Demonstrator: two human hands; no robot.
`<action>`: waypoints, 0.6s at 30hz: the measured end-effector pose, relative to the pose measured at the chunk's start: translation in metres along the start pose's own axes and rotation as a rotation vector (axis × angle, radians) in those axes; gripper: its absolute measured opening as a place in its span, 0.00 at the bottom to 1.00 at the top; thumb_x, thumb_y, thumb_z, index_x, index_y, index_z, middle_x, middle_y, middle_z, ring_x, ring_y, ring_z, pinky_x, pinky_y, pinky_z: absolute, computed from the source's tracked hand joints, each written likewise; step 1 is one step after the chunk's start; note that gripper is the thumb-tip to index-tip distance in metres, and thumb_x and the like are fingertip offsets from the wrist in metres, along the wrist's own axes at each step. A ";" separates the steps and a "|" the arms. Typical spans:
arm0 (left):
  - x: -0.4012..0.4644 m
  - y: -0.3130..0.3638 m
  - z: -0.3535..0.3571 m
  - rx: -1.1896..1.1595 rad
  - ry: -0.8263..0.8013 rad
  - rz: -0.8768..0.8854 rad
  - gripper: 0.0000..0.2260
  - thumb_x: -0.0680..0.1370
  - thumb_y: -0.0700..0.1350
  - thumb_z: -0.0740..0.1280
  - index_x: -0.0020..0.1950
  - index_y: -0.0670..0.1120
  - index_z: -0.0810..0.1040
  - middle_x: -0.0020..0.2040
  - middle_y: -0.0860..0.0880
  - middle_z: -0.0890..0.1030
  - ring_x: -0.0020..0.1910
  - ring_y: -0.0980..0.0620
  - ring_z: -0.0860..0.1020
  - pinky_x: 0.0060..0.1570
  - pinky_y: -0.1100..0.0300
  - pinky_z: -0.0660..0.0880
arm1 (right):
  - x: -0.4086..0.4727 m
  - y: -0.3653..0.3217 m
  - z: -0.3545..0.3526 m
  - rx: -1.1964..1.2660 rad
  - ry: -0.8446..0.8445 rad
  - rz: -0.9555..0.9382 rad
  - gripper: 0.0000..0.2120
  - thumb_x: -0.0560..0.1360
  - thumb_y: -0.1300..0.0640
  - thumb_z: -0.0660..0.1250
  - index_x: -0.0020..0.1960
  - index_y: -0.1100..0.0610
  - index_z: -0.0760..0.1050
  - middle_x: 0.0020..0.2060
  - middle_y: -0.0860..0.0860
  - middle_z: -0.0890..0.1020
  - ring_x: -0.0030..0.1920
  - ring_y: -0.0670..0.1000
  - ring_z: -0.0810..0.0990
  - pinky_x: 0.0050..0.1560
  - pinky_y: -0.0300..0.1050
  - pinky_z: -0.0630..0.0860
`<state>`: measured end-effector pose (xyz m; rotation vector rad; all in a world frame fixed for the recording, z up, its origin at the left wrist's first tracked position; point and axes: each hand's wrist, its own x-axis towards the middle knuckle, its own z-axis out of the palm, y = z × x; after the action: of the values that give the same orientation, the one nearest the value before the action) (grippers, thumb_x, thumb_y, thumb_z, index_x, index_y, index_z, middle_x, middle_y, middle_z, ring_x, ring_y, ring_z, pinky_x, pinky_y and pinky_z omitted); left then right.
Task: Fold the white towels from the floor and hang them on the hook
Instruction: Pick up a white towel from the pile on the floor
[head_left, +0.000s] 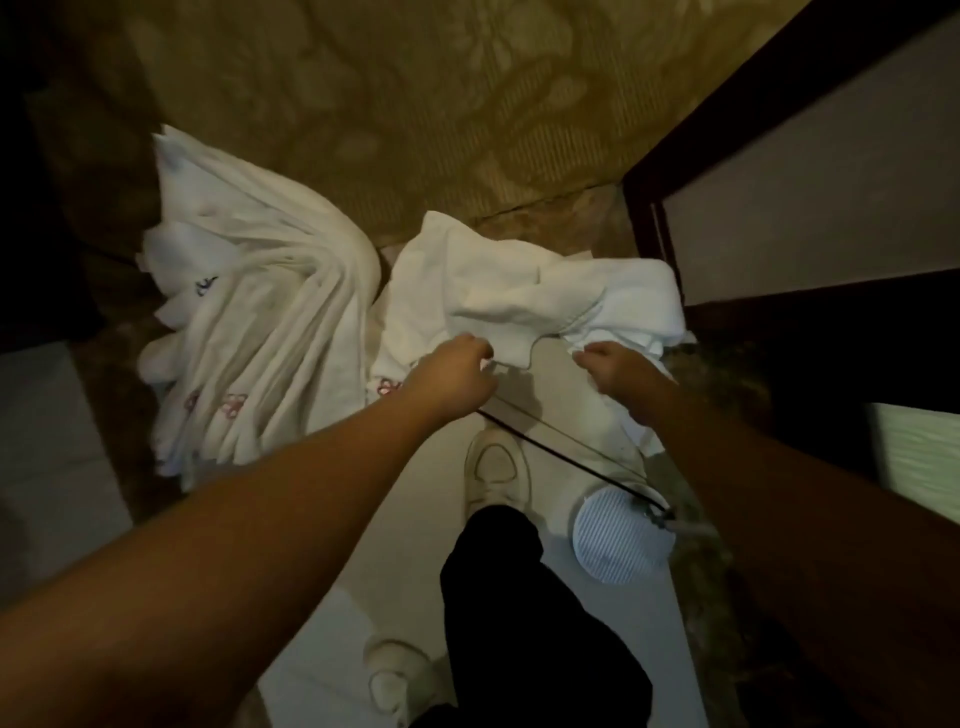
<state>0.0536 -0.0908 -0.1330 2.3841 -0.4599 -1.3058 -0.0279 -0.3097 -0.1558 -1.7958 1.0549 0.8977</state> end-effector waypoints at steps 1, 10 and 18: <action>0.024 0.000 0.003 0.038 0.031 0.028 0.19 0.79 0.48 0.68 0.68 0.44 0.75 0.68 0.44 0.74 0.62 0.43 0.75 0.58 0.54 0.73 | 0.021 -0.005 -0.001 0.101 0.023 0.015 0.21 0.81 0.50 0.66 0.70 0.62 0.73 0.62 0.59 0.78 0.61 0.57 0.76 0.64 0.50 0.71; 0.140 -0.008 0.022 0.110 -0.018 0.044 0.18 0.80 0.48 0.67 0.69 0.43 0.73 0.69 0.41 0.71 0.67 0.38 0.69 0.67 0.47 0.69 | 0.125 -0.014 0.002 0.496 0.161 0.034 0.22 0.82 0.51 0.65 0.72 0.58 0.71 0.67 0.57 0.77 0.65 0.58 0.76 0.62 0.45 0.71; 0.078 0.011 0.015 -0.249 -0.027 0.083 0.29 0.76 0.53 0.74 0.74 0.46 0.71 0.71 0.45 0.73 0.69 0.45 0.71 0.67 0.53 0.70 | 0.053 -0.042 0.008 0.677 -0.149 0.038 0.14 0.82 0.56 0.64 0.66 0.58 0.74 0.56 0.54 0.84 0.60 0.54 0.81 0.62 0.48 0.74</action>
<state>0.0799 -0.1385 -0.1922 2.1238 -0.3759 -1.2787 0.0295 -0.3069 -0.1923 -1.1322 1.1269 0.5830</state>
